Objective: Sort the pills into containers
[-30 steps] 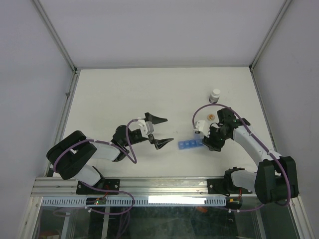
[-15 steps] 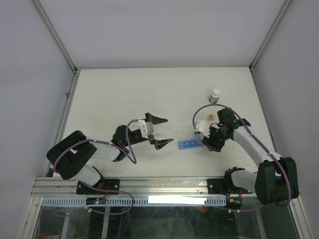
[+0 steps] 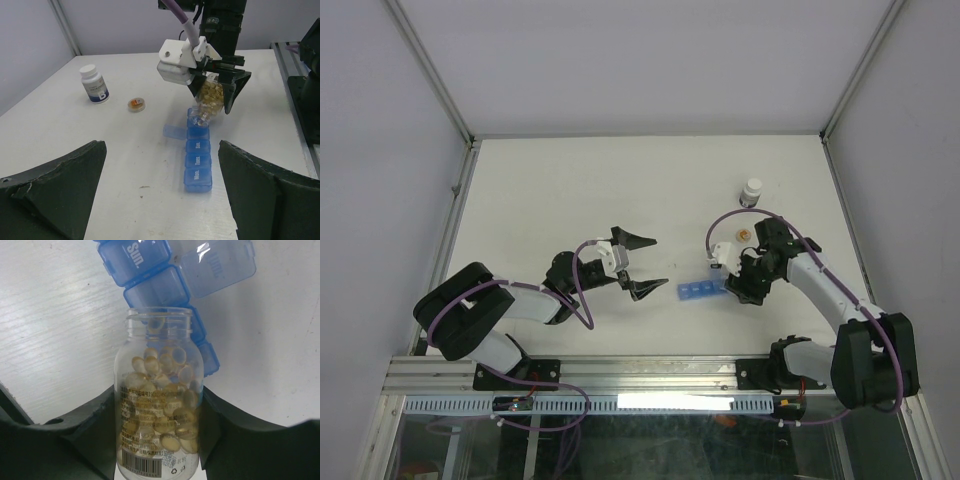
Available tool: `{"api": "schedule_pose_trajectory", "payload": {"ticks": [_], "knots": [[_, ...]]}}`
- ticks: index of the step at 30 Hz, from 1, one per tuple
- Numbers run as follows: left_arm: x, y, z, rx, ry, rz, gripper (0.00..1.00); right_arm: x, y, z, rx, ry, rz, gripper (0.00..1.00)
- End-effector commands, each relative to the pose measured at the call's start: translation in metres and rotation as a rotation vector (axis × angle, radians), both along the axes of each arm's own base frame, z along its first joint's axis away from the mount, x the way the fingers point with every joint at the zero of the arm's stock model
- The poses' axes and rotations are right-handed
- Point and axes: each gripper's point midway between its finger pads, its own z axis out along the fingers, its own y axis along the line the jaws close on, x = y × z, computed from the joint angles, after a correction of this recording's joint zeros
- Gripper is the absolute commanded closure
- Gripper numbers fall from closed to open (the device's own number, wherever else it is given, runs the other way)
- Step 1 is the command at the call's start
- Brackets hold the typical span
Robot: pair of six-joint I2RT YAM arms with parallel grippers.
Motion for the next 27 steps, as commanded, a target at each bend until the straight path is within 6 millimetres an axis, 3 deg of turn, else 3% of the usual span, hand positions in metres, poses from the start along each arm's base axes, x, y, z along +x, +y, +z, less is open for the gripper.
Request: {"api": "schedule_pose_trajectory", "payload": {"ticks": [1,2,5,8,12,15,18,21,23,24,26,27], "knots": [[-0.002,0.001,0.015,-0.035,-0.072,-0.020,0.01,0.011,0.002,0.006,0.001,-0.026,-0.013,1.00],[-0.002,0.001,0.015,-0.036,-0.072,-0.019,0.01,0.004,0.008,0.007,0.036,-0.001,0.014,1.00],[-0.002,0.001,0.015,-0.035,-0.072,-0.020,0.01,0.015,-0.004,0.004,-0.029,-0.056,-0.028,1.00],[-0.003,0.001,0.014,-0.034,-0.071,-0.021,0.01,0.009,-0.002,0.001,-0.018,-0.012,-0.017,1.00],[-0.003,0.001,0.014,-0.034,-0.073,-0.020,0.01,0.011,0.005,0.011,0.027,-0.053,-0.004,1.00],[-0.003,0.000,0.014,-0.034,-0.074,-0.023,0.01,-0.003,0.012,0.010,0.060,0.004,0.059,1.00],[-0.003,0.001,0.014,-0.034,-0.074,-0.024,0.01,0.014,0.002,0.009,0.003,-0.057,-0.020,1.00],[-0.003,0.001,0.014,-0.034,-0.073,-0.024,0.01,0.002,0.014,0.014,0.068,-0.014,0.034,1.00],[-0.003,0.001,0.014,-0.034,-0.074,-0.023,0.01,0.023,-0.002,0.011,-0.015,-0.103,-0.053,1.00],[-0.003,0.001,0.014,-0.035,-0.074,-0.023,0.01,0.023,-0.001,0.012,-0.007,-0.103,-0.051,1.00],[-0.003,0.001,0.015,-0.035,-0.074,-0.024,0.01,0.002,0.014,0.014,0.074,-0.018,0.033,1.00],[-0.003,0.001,0.014,-0.035,-0.074,-0.023,0.01,0.007,0.009,0.011,0.047,-0.036,0.003,1.00]]}}
